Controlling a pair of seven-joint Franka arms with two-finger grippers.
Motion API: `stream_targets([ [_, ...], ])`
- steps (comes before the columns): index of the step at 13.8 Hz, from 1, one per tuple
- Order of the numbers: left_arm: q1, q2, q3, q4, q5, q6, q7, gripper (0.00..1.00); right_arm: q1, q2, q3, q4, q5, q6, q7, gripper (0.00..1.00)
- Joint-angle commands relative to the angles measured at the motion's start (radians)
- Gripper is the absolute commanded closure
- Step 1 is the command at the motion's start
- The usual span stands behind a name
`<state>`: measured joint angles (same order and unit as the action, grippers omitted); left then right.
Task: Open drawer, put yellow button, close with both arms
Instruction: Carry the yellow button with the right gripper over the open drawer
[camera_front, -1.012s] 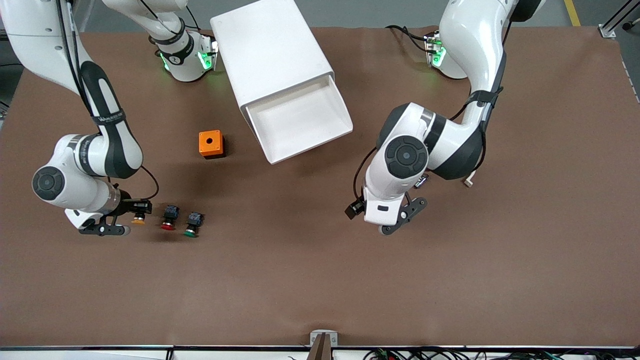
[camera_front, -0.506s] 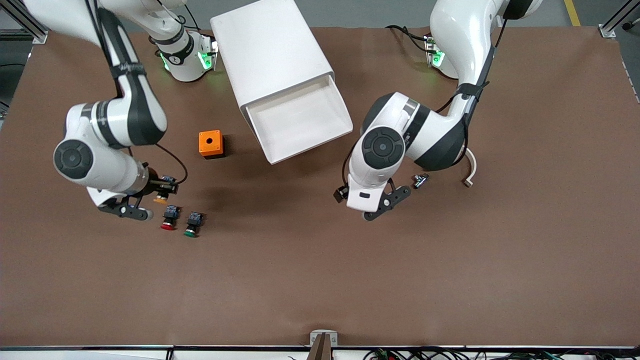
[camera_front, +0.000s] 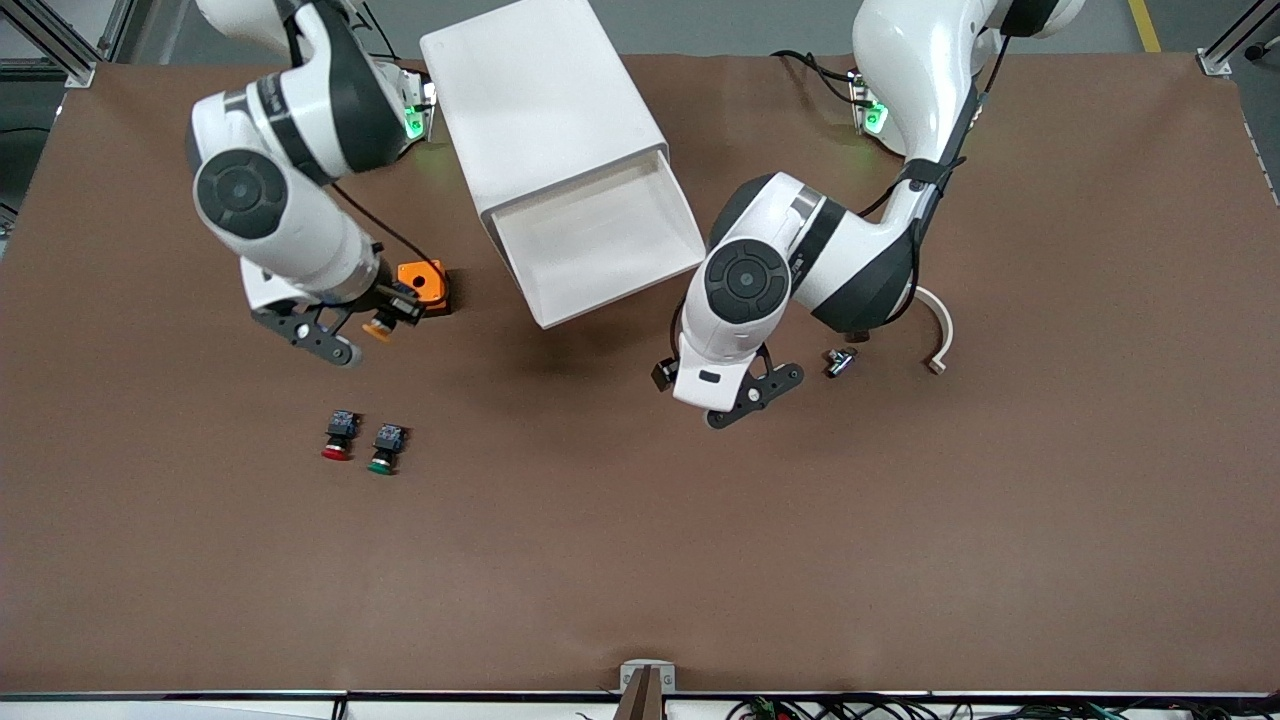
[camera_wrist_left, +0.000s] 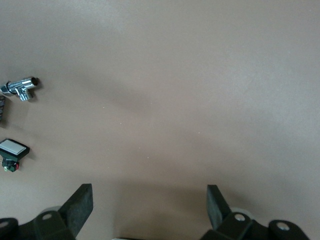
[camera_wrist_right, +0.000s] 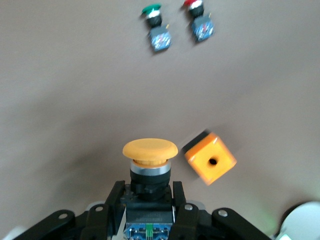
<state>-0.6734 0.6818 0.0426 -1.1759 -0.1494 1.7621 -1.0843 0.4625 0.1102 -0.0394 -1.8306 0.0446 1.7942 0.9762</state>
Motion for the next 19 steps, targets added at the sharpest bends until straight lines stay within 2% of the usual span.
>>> stream_targets([
  [1, 0.003, -0.031, -0.007, -0.028, 0.008, -0.009, 0.038, 0.0, 0.091, -0.015, -0.011, 0.037, 0.044, -0.015, 0.197, 1.0],
  [3, 0.003, -0.03, -0.016, -0.028, 0.01, -0.009, 0.04, 0.0, 0.149, -0.015, -0.011, 0.065, 0.058, -0.012, 0.313, 1.0],
  [5, 0.003, -0.031, -0.018, -0.028, 0.01, -0.009, 0.04, 0.0, 0.195, -0.015, -0.011, 0.083, 0.11, -0.003, 0.416, 1.0],
  [10, -0.006, -0.031, -0.02, -0.028, 0.01, -0.007, 0.041, 0.0, 0.303, 0.0, -0.013, 0.08, 0.112, 0.112, 0.689, 1.0],
  [16, -0.031, -0.025, -0.02, -0.028, 0.007, -0.006, 0.053, 0.0, 0.373, 0.092, -0.014, 0.079, 0.098, 0.25, 0.854, 1.0],
  [19, -0.038, -0.024, -0.02, -0.03, 0.007, -0.004, 0.044, 0.0, 0.392, 0.135, -0.014, 0.077, 0.064, 0.293, 0.901, 1.0],
])
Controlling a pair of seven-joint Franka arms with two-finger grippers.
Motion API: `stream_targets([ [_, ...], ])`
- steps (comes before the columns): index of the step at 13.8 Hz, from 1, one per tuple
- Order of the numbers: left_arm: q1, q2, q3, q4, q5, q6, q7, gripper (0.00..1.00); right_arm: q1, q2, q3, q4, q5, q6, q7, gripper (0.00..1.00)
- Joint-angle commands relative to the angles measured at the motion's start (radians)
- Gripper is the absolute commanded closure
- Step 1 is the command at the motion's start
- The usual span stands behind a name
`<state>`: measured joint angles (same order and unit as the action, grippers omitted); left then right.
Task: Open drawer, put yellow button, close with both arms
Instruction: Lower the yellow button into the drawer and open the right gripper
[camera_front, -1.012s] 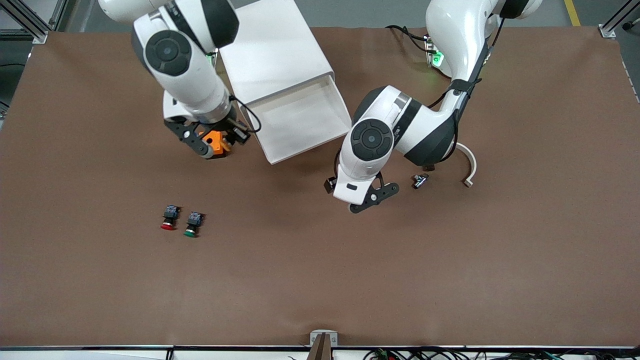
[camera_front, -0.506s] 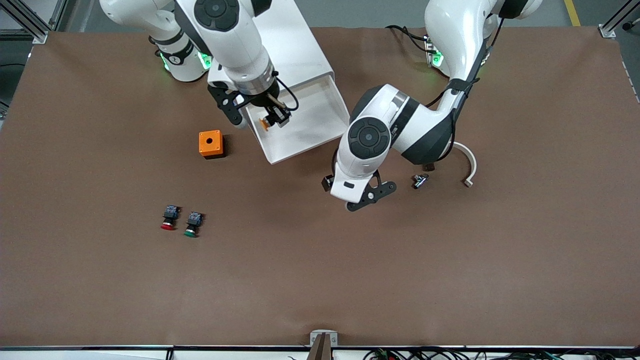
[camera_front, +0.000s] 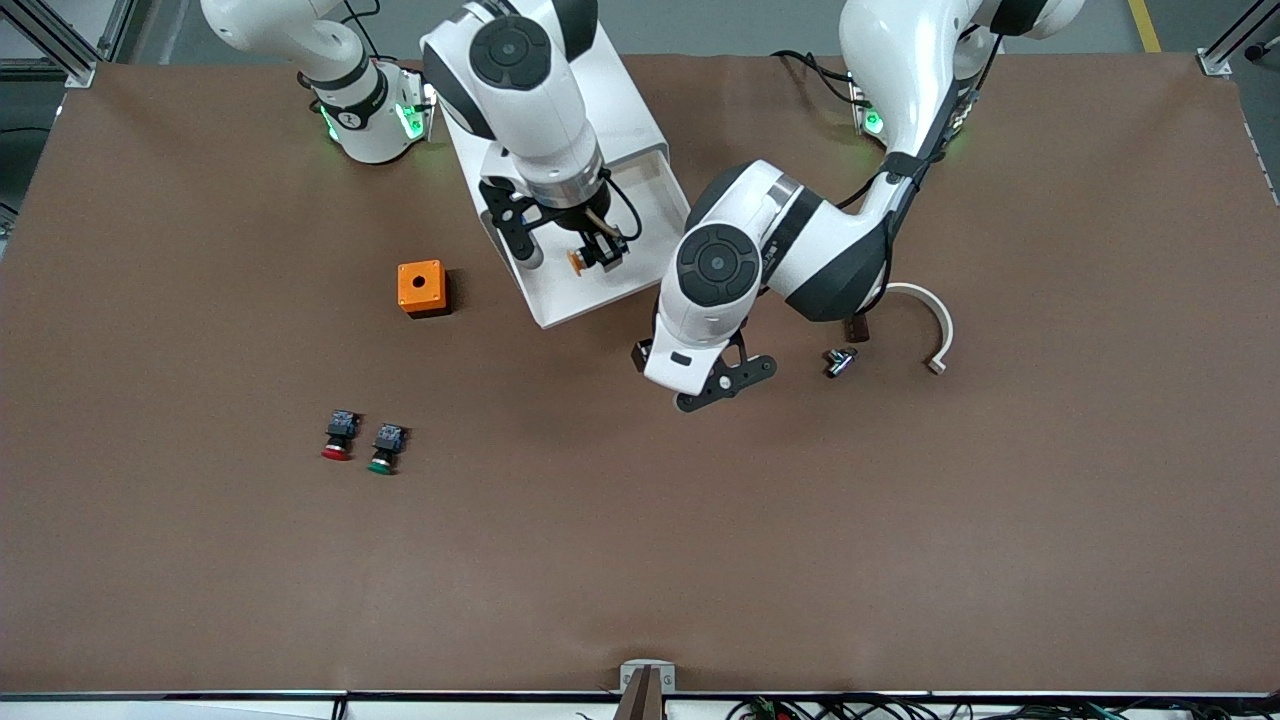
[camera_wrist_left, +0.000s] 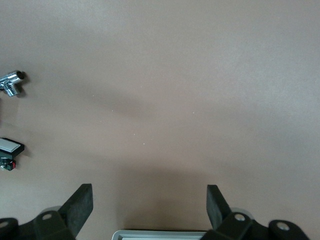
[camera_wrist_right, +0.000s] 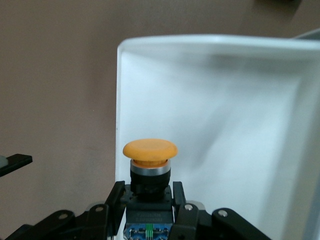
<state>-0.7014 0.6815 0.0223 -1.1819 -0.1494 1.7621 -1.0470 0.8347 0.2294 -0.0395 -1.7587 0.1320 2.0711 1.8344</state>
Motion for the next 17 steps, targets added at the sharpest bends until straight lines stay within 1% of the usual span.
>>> stream_targets([
  [1, -0.018, -0.022, 0.001, -0.024, 0.005, -0.004, 0.007, 0.0, 0.026, 0.019, -0.014, 0.004, -0.023, 0.024, 0.052, 1.0],
  [2, -0.018, -0.022, 0.001, -0.025, 0.005, -0.004, 0.015, 0.0, 0.03, 0.027, -0.014, 0.002, -0.025, 0.026, 0.065, 1.0],
  [4, -0.017, -0.023, -0.021, -0.028, 0.005, -0.004, 0.006, 0.0, 0.031, 0.03, -0.014, 0.002, -0.025, 0.029, 0.071, 1.0],
  [7, -0.018, -0.022, -0.022, -0.028, -0.004, 0.007, 0.012, 0.0, 0.031, 0.037, -0.014, 0.002, -0.025, 0.03, 0.071, 1.0],
  [9, -0.018, -0.022, -0.022, -0.03, -0.004, 0.004, 0.013, 0.0, 0.031, 0.044, -0.014, 0.002, -0.025, 0.029, 0.071, 0.78],
  [10, -0.018, -0.022, -0.022, -0.031, -0.005, 0.004, 0.012, 0.0, 0.029, 0.044, -0.014, 0.002, -0.023, 0.029, 0.071, 0.69],
  [12, -0.018, -0.022, -0.022, -0.03, -0.005, 0.004, 0.004, 0.0, 0.029, 0.042, -0.014, 0.004, -0.023, 0.024, 0.071, 0.35],
  [13, -0.018, -0.022, -0.022, -0.03, -0.005, 0.004, 0.004, 0.0, 0.029, 0.042, -0.014, 0.004, -0.023, 0.024, 0.071, 0.07],
  [14, -0.018, -0.022, -0.022, -0.03, -0.005, 0.007, 0.007, 0.0, 0.029, 0.041, -0.016, 0.005, -0.023, 0.024, 0.071, 0.0],
  [17, -0.018, -0.02, -0.024, -0.03, -0.009, 0.008, 0.009, 0.0, 0.012, 0.025, -0.022, 0.018, -0.025, 0.017, 0.051, 0.0],
])
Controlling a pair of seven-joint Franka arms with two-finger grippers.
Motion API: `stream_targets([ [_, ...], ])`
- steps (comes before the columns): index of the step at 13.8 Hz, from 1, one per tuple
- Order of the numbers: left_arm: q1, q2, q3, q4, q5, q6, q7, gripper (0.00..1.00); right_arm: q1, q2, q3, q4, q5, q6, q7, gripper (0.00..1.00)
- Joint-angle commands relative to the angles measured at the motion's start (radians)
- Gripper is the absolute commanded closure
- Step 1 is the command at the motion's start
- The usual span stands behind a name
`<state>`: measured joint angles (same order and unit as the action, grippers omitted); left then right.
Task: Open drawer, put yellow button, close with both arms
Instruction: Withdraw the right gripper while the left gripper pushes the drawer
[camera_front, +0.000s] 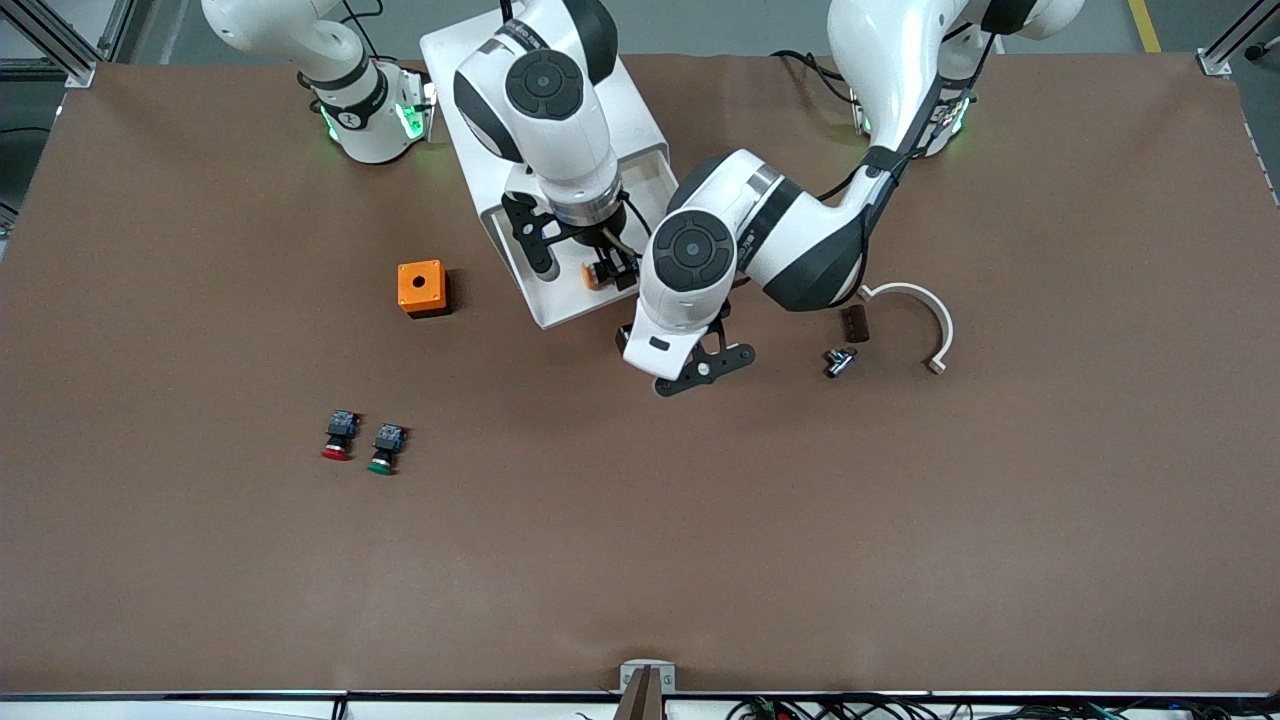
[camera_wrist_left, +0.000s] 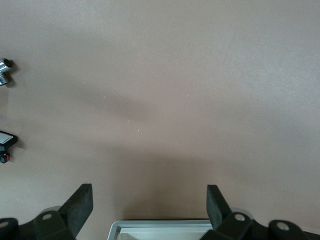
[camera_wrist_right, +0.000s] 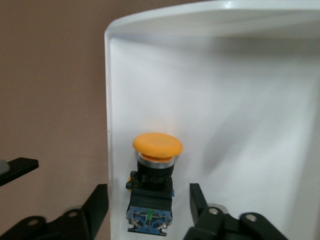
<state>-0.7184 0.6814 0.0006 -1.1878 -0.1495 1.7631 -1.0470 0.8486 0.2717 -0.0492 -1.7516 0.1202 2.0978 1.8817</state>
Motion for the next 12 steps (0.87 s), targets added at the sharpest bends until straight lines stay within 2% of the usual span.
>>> stream_targets([
  [1, -0.001, -0.02, -0.002, -0.024, -0.021, 0.009, 0.01, 0.0, -0.019, -0.032, -0.014, 0.017, -0.013, -0.012, -0.021, 0.0],
  [4, -0.006, -0.017, -0.002, -0.026, -0.036, 0.036, 0.004, 0.0, -0.083, -0.066, -0.015, 0.021, -0.014, -0.056, -0.191, 0.0],
  [8, -0.025, -0.008, -0.002, -0.026, -0.064, 0.045, -0.027, 0.0, -0.198, -0.091, -0.021, 0.09, -0.033, -0.223, -0.473, 0.0],
  [12, -0.061, -0.002, -0.002, -0.036, -0.077, 0.044, -0.074, 0.0, -0.331, -0.126, -0.021, 0.1, -0.034, -0.288, -0.76, 0.0],
])
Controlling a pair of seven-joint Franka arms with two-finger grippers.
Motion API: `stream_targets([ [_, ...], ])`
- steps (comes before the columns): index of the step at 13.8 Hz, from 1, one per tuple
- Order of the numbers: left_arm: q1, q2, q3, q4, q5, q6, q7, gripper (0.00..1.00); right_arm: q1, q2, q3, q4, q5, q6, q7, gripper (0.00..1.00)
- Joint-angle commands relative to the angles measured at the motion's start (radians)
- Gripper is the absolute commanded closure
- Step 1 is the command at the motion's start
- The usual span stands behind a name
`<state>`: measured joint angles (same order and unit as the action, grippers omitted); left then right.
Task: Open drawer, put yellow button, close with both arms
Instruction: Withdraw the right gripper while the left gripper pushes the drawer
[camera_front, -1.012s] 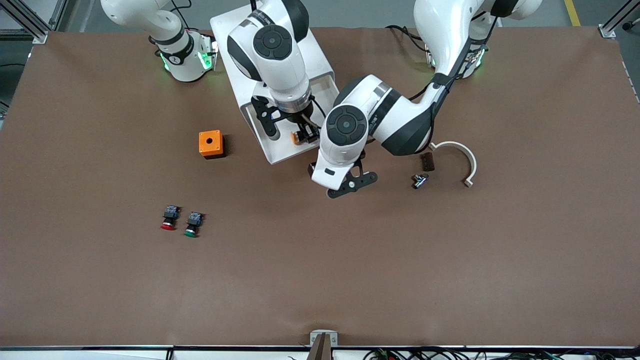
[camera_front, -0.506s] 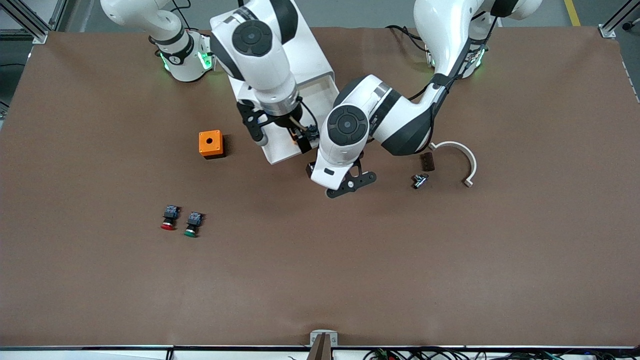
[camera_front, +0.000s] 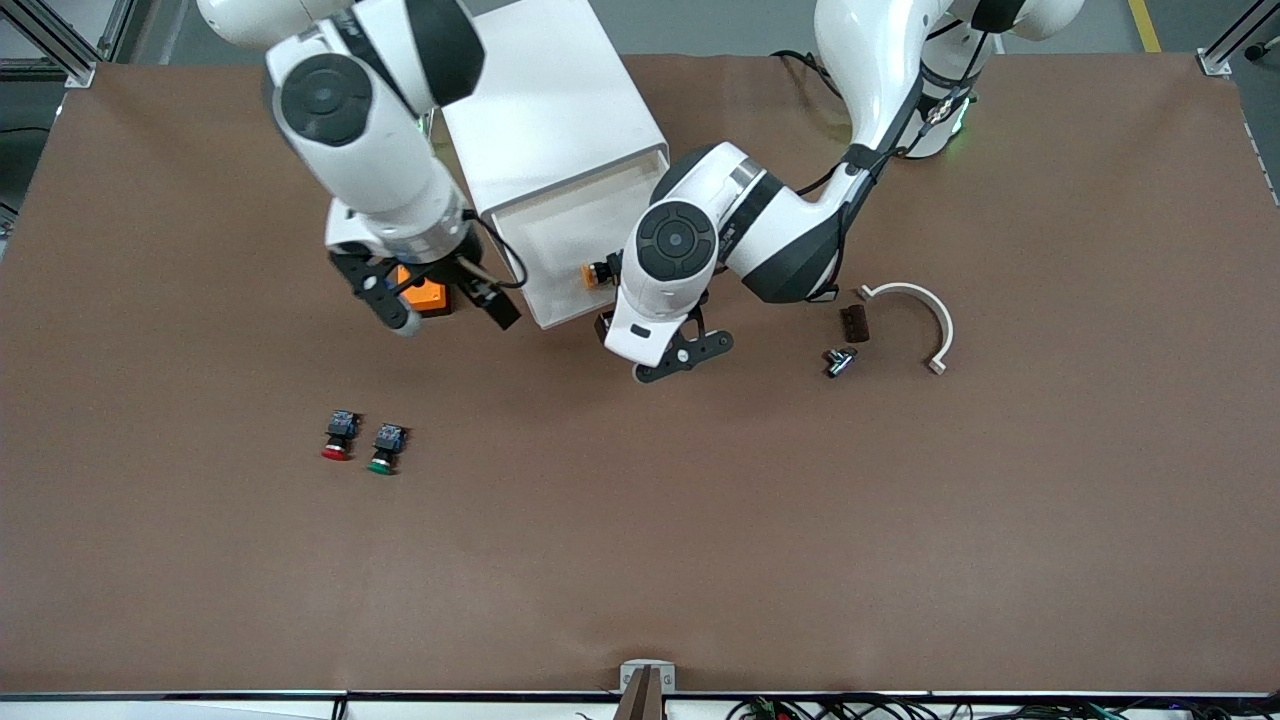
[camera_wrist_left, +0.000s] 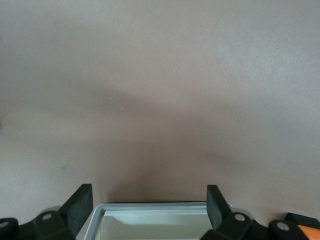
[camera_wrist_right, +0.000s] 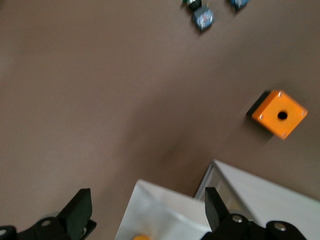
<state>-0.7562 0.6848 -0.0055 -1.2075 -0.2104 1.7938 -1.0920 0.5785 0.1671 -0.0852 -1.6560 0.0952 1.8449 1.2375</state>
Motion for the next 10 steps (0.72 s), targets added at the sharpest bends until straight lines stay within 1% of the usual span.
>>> stream_targets([
  [1, -0.026, -0.005, 0.002, -0.018, -0.018, 0.013, -0.035, 0.0, -0.098, -0.035, 0.015, 0.002, -0.009, -0.045, -0.2, 0.0],
  [3, -0.037, -0.002, 0.002, -0.018, -0.036, 0.013, -0.057, 0.0, -0.156, -0.056, 0.013, 0.002, -0.009, -0.075, -0.362, 0.0],
  [5, -0.045, -0.002, 0.004, -0.018, -0.081, 0.012, -0.071, 0.0, -0.218, -0.067, 0.013, 0.004, -0.008, -0.081, -0.508, 0.0],
  [7, -0.049, -0.002, 0.002, -0.018, -0.128, 0.01, -0.075, 0.0, -0.293, -0.075, 0.012, 0.005, -0.008, -0.082, -0.703, 0.0],
  [10, -0.052, -0.001, 0.001, -0.018, -0.197, 0.004, -0.101, 0.0, -0.4, -0.092, 0.013, 0.004, -0.006, -0.115, -0.872, 0.0],
])
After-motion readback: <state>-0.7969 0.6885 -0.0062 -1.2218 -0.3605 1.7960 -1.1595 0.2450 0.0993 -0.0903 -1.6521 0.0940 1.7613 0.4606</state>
